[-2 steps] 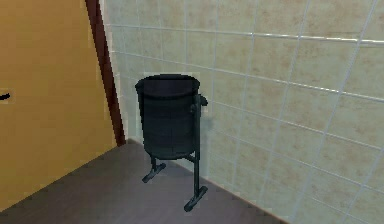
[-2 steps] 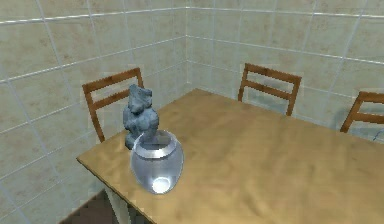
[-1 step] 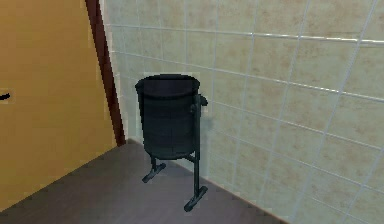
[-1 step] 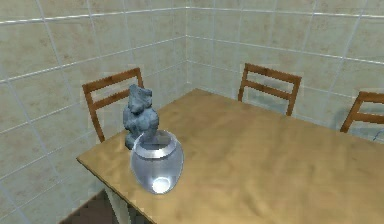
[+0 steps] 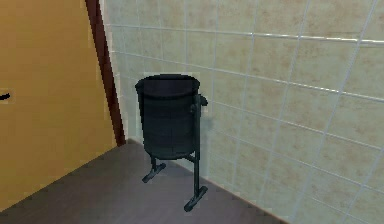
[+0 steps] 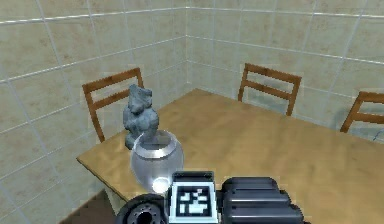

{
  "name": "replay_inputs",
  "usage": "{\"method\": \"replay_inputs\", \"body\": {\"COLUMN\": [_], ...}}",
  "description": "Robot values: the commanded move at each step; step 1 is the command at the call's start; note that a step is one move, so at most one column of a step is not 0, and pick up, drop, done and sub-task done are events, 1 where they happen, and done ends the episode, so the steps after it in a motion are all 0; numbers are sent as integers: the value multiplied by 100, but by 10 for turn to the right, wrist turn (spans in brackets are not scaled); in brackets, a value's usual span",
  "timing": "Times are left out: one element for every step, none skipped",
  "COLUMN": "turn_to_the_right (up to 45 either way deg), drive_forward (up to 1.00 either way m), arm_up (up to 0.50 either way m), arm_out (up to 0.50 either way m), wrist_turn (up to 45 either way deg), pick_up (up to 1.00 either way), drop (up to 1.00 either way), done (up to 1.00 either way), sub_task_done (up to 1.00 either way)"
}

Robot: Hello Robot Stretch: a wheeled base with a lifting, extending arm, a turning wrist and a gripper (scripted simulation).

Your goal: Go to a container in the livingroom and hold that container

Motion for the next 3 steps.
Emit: {"method": "replay_inputs", "body": {"turn_to_the_right": [0, 0, 0], "drive_forward": [0, 0, 0], "arm_up": [0, 0, 0], "arm_out": [16, 0, 0], "wrist_turn": [0, 450, 450], "pick_up": [0, 0, 0], "drop": [0, 0, 0], "done": [0, 0, 0], "sub_task_done": [0, 0, 0]}}
